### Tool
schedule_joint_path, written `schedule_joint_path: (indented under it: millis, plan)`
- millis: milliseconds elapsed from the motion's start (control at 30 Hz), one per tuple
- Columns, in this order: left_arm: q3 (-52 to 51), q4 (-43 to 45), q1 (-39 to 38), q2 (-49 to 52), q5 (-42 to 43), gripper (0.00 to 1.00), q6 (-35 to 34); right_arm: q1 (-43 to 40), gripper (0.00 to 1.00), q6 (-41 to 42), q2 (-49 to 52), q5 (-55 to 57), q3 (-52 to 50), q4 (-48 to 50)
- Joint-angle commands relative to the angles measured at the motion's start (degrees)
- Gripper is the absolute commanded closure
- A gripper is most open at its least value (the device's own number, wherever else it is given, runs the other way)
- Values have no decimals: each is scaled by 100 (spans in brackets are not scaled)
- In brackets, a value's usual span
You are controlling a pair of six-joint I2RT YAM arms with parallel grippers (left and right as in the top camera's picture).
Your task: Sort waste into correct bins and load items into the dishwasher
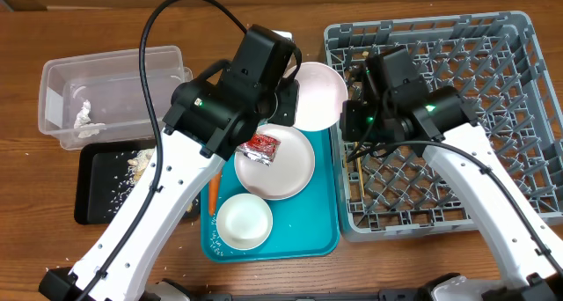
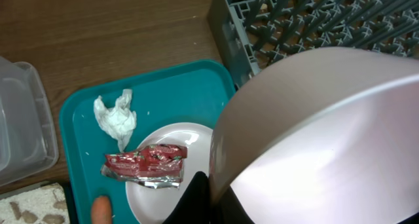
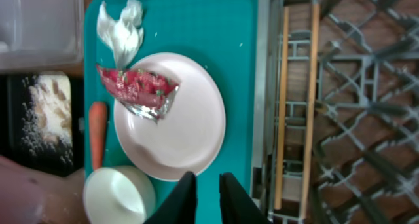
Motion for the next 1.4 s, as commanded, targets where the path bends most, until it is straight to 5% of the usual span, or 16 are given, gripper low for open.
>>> schedule_joint_path:
  millis: [0, 233, 567, 767, 867, 900, 1000, 1067, 1100, 1367]
  plan:
    - [155, -149, -7, -72, -505, 96, 122, -98, 70, -31, -382, 98, 179, 2]
    - [155, -197, 0, -74, 105, 96, -33, -280, 29, -326, -1224, -295, 214, 289]
    - [155, -380, -144, -72, 1198, 96, -96, -72, 22, -378, -1038, -590, 164, 387]
    - [162, -352, -280, -83, 1687, 96, -116, -72, 63, -378, -868, -37, 164, 348]
    - [190, -352, -273, -83, 1926, 96, -103, -76, 96, -376, -876, 304, 168, 372]
    - [190, -352, -273, -83, 1860, 94, -85, -76, 96, -378, -890, 341, 170, 389]
    - [190, -348, -267, -83, 1637, 67, -81, -76, 96, -376, -973, 446, 173, 426]
    - [221, -356, -262, -83, 1408, 23, 48, -79, 96, -367, -1043, 872, 173, 413]
    - [256, -374, -260, -83, 1303, 14, 205, -90, 96, -334, -1080, 1318, 173, 393]
    - [1939, -1484, -59, -98, 184, 0, 730, -192, 96, 407, -951, 5574, 168, 393]
